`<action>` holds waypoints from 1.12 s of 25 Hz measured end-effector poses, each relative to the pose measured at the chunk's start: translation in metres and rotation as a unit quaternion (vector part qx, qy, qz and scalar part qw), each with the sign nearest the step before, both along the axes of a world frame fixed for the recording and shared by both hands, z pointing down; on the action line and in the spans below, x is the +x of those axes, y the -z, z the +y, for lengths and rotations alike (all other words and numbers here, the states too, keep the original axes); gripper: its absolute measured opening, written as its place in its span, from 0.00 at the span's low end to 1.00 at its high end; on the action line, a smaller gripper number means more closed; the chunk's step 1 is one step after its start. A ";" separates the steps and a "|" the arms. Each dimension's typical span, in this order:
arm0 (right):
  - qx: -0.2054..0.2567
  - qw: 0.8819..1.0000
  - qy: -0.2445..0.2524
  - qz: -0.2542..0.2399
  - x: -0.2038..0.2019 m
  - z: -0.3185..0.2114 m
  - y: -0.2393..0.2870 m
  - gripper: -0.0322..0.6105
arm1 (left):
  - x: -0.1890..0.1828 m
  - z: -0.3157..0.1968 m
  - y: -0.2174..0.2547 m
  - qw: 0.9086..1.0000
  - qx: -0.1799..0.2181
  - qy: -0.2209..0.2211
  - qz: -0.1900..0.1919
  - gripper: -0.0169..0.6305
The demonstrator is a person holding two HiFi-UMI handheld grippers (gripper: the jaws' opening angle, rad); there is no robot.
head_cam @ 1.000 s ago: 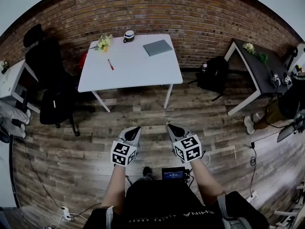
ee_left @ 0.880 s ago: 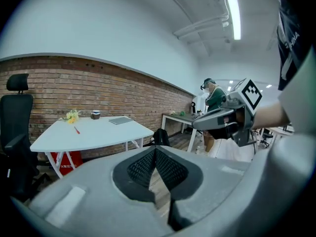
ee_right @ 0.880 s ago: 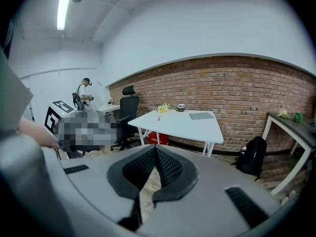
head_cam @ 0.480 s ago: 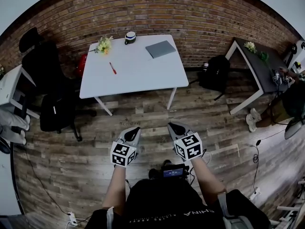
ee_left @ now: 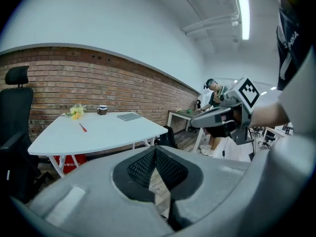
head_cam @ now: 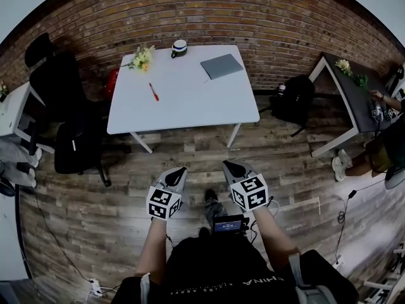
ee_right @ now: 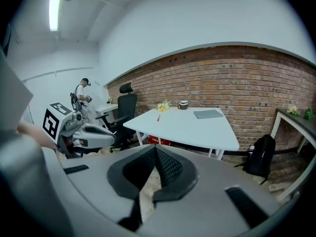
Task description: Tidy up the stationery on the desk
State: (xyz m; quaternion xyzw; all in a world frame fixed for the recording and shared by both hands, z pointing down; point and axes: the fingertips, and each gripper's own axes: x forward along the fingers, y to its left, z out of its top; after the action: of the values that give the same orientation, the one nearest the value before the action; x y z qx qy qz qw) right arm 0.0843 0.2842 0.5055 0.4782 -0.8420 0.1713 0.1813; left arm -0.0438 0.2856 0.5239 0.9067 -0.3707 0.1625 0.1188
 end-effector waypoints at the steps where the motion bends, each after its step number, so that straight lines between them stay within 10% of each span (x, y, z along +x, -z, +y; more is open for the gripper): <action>1: -0.001 1.000 0.003 -0.002 -0.001 -0.010 0.000 0.06 | -0.001 -0.009 0.000 1.000 -0.001 0.003 -0.002 0.04; 28: -0.023 0.998 0.054 -0.020 0.023 -0.254 -0.002 0.06 | 0.022 -0.235 0.008 0.998 -0.012 0.056 -0.030 0.04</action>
State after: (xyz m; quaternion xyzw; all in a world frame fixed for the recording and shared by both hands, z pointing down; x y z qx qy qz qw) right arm 0.1072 0.0304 0.5076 0.4245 -0.8658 0.1901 0.1845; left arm -0.0222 0.0509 0.5161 0.8778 -0.4219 0.1876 0.1276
